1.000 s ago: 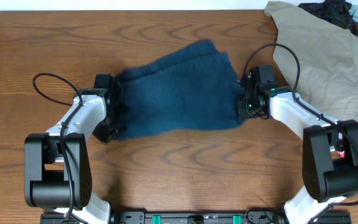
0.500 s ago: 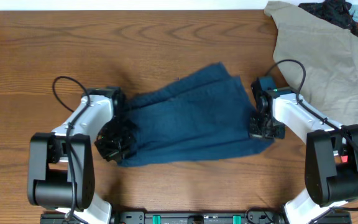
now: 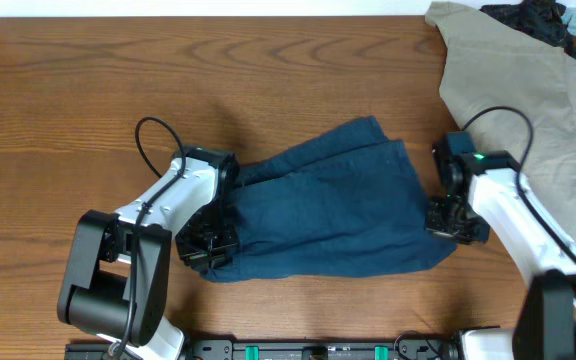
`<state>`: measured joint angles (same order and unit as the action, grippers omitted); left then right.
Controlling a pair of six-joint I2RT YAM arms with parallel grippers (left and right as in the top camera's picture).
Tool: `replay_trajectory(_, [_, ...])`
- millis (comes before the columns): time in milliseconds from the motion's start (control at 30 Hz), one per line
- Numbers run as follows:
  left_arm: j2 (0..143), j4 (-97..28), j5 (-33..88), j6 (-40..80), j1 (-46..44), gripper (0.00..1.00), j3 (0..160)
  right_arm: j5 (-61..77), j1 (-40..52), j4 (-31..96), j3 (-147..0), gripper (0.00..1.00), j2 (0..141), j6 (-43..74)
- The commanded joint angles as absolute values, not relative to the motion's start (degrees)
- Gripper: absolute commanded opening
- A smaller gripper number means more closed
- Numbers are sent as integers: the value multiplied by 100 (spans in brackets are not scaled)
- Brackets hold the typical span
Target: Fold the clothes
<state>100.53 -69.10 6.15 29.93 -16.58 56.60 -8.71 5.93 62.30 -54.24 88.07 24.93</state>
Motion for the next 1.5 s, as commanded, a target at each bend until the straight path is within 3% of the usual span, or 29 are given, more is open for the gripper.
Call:
replay_trajectory(0, [10092, -6982, 285, 2915, -1531, 7, 5863, -657, 521, 6062, -5441, 87, 8372, 2174])
replay_trajectory(100, [10092, -7026, 185, 2906, -1376, 7, 6254, -617, 521, 5881, -5441, 94, 8130, 2174])
replay_trajectory(233, [10092, -7022, 183, 2762, -1212, 13, 6820, -556, 521, 5717, -5441, 93, 8090, 2158])
replay_trajectory(267, [10092, -7022, 161, 2764, -1177, 29, 6930, -556, 521, 5697, -5441, 93, 8090, 2158])
replay_trajectory(300, [10092, -7022, 91, 2764, -1133, 54, 7046, -556, 521, 5655, -5441, 93, 8090, 2158])
replay_trajectory(367, [10092, -7022, -12, 2757, -1074, 73, 7157, -554, 519, 5592, -5441, 93, 8090, 2158])
replay_trajectory(433, [10092, -6969, -75, 2740, -1009, 82, 7210, -554, 519, 5522, -5441, 94, 8093, 2158])
replay_trajectory(800, [10151, -4755, -64, 1962, -934, 88, 7212, -554, 521, 5448, -5441, 94, 8095, 2158])
replay_trajectory(1133, [10700, -4313, -40, 1848, -934, 88, 7207, -554, 521, 5461, -5441, 94, 8095, 2158])
replay_trajectory(1233, [10781, -4316, 139, 1844, -934, 78, 7207, -554, 521, 5463, -5441, 93, 8095, 2158])
replay_trajectory(1367, [10781, -4324, 196, 1844, -934, 25, 7207, -554, 521, 5448, -5441, 92, 8095, 2158])
replay_trajectory(1400, [10781, -4338, 196, 1844, -934, 19, 7207, -554, 521, 5441, -5441, 92, 8095, 2158])
replay_trajectory(1433, [10781, -4344, 196, 1844, -934, 7, 7207, -554, 521, 5443, -5441, 92, 8095, 2158])
replay_trajectory(1467, [10781, -4366, 196, 1844, -934, 6, 7207, -554, 521, 5443, -5441, 92, 8095, 2158])
